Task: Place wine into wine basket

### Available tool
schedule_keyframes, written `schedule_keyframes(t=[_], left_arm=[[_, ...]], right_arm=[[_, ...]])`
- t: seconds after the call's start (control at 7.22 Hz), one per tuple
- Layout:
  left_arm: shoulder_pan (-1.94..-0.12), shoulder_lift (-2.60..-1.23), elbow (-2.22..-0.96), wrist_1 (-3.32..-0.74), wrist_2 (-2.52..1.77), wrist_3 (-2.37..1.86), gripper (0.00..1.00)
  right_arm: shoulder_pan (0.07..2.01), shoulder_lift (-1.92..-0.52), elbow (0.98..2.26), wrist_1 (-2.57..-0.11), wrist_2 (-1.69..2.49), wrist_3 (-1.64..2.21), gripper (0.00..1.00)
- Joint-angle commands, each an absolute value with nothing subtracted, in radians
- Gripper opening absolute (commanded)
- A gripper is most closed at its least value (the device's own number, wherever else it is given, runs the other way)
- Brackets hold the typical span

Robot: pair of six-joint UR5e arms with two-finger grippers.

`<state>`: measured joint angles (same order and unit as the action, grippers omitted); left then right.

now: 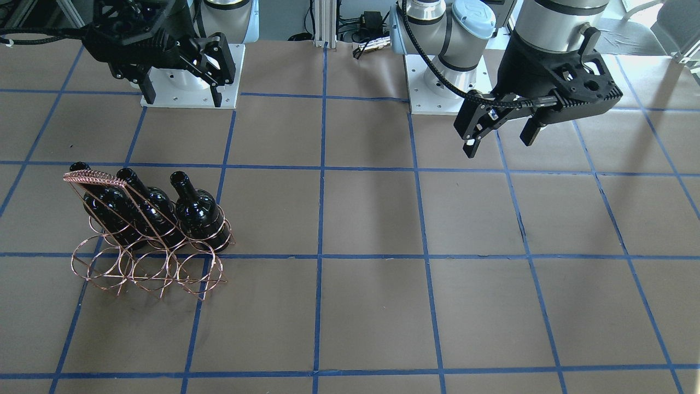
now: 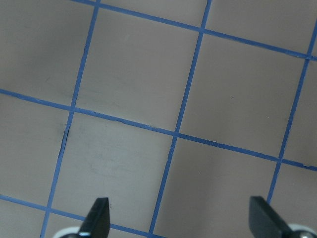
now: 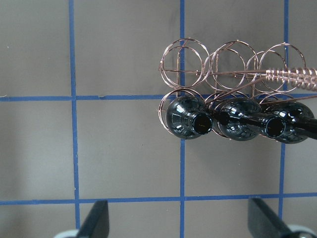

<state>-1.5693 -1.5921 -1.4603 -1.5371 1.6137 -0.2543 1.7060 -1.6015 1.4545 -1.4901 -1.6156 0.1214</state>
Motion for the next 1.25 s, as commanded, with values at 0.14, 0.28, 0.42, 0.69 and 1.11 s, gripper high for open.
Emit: schedule_keyframes(t=[0.14,0.28,0.42,0.69,1.11], left_arm=[[-1.569,-1.591,-1.460,-1.537,1.614,-0.252,1.00],[-1.569,-1.583,-1.462,-1.539,1.615,-0.244,1.00],[-1.569,-1.583,-1.465,-1.540,1.615,-0.244,1.00],[-1.569,-1.585,-1.465,-1.540,1.614,-0.244,1.00],[-1.574,-1.586,-1.471,-1.552,1.605,-0.189,1.00]], right_arm=[[1.717,-1.563,1.396,-1.477,-1.614,0.109,1.00],[1.713,-1.572,1.410,-1.471,-1.641,0.086,1.00],[1.712,-1.572,1.413,-1.471,-1.640,0.052,1.00],[1.709,-1.571,1.428,-1.470,-1.631,0.052,1.00],[1.700,-1.569,1.434,-1.470,-1.635,0.049,1.00]])
